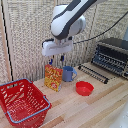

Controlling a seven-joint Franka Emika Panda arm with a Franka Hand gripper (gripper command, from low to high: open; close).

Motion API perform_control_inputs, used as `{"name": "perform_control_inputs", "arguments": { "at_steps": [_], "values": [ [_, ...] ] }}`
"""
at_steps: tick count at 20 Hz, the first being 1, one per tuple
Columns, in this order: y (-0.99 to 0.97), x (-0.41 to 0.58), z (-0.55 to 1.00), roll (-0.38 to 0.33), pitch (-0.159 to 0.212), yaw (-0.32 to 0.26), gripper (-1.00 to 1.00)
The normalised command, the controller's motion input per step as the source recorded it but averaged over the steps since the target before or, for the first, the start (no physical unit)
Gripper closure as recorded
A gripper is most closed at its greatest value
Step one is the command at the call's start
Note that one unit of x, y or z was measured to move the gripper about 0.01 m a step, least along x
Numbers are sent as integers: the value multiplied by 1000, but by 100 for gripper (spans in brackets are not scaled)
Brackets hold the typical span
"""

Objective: Carefully direct your gripping tool toward the mac and cheese carton. Clutch the mac and cheese carton gently but firmly in your gripping tool. Slide your gripping tool, with the carton in hand, above the container. Loosen your grip, letting the carton of mac and cheese effortlessly fall into the container.

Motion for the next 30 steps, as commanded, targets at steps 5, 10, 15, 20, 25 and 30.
{"name": "perform_control_inputs", "arguments": {
  "at_steps": [5, 10, 15, 20, 25, 30],
  "values": [
    [0, 442, -275, -54, 1, 271, -100],
    [0, 373, -266, -28, 0, 265, -100],
    [0, 32, -158, -3, 0, 40, 100],
    [19, -5, 12, 0, -2, -41, 100],
    [18, 0, 263, 0, -18, -68, 100],
    [-1, 11, 711, 14, 17, -25, 100]
  ]
}}
